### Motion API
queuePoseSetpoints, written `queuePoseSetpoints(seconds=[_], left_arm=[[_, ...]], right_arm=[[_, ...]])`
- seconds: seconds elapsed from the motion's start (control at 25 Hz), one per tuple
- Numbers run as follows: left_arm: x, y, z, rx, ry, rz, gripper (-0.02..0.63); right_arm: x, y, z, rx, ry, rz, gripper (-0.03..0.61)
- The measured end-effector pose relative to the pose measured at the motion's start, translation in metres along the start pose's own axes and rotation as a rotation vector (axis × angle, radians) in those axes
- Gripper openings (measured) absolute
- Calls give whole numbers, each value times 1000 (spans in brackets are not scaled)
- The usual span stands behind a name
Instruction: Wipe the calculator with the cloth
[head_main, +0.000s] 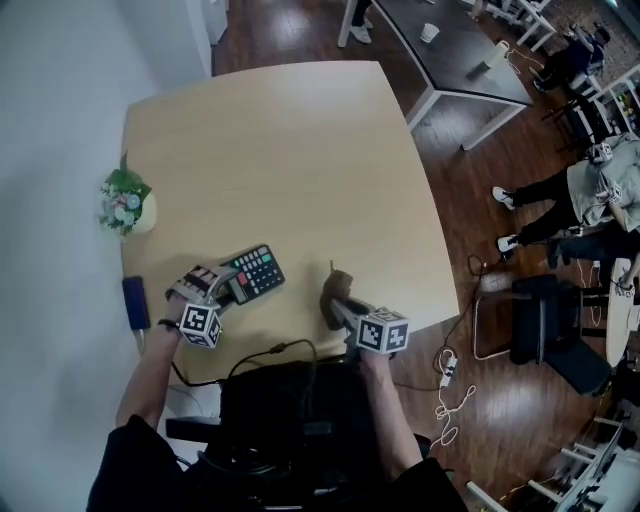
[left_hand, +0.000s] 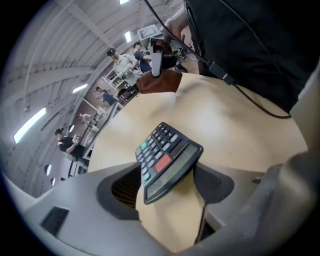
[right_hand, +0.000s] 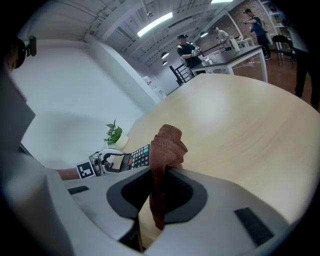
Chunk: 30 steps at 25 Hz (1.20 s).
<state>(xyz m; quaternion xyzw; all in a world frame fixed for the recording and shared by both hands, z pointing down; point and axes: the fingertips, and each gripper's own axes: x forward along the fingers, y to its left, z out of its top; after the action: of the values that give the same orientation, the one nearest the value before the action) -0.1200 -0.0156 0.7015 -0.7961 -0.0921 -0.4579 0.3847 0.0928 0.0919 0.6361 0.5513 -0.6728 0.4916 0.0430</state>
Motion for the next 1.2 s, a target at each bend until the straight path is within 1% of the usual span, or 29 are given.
queuePoseSetpoints(seconds=[0.04,0.08,0.16,0.2,0.24,0.28,0.32,0.36,0.4,0.44,0.48,0.52,0.56,0.6,0.64,0.68,0.72,0.8,0.84,0.88,0.96,1.04,1.12,1.2], left_arm=[[5,-2,1,30,4,-19,321],[10,-5,1,55,12,-37,281],[14,-9,4,79,25,-42,183],[14,-8,6,73,22,-29,173],[12,-5,10,43,7,-12,157],[8,1,15,-20,-21,7,130],[2,11,21,-119,-58,25,102],[-5,25,25,-261,-108,39,75],[-14,43,28,-450,-176,43,61],[-26,62,28,-676,-267,38,57],[-40,82,27,-913,-383,25,51],[-55,99,26,-1138,-525,4,49],[-73,114,26,-1327,-683,-26,49],[-91,125,29,-1465,-839,-58,48],[-108,132,33,-1549,-973,-86,49],[-123,135,38,-1588,-1075,-108,48],[-134,135,44,-1598,-1142,-127,48],[-149,131,64,-1577,-1207,-167,51],[-155,129,76,-1558,-1228,-186,51],[-161,128,89,-1540,-1250,-202,51],[-169,125,112,-1520,-1293,-214,51],[-173,121,127,-1523,-1328,-199,60],[-178,117,138,-1523,-1362,-184,58],[-178,114,150,-1535,-1368,-160,64]], right_arm=[[-5,-1,-2,11,-14,-10,61],[-10,-3,-4,23,-29,-19,61],[-19,-3,-9,40,-51,-32,61],[-22,-3,-11,45,-58,-37,61],[-25,-3,-14,49,-65,-42,61],[-27,-3,-16,53,-70,-46,61],[-29,-3,-17,56,-77,-48,61],[-32,-3,-17,59,-84,-50,61],[-34,-3,-15,59,-93,-48,61],[-36,-2,-13,54,-101,-41,61],[-37,1,-10,42,-104,-26,61],[-37,7,-6,21,-103,-1,61],[-36,17,1,-11,-98,37,61],[-35,31,10,-53,-94,90,61],[-34,51,23,-100,-95,155,61],[-34,76,41,-153,-105,229,61],[-36,105,60,-212,-120,309,61],[-42,168,96,-338,-142,467,61],[-43,196,107,-400,-133,530,61],[-42,217,113,-460,-104,573,61],[-34,235,111,-568,-21,598,61],[-33,225,110,-616,27,588,66],[-40,201,119,-600,27,575,66],[-45,170,130,-572,23,550,66]])
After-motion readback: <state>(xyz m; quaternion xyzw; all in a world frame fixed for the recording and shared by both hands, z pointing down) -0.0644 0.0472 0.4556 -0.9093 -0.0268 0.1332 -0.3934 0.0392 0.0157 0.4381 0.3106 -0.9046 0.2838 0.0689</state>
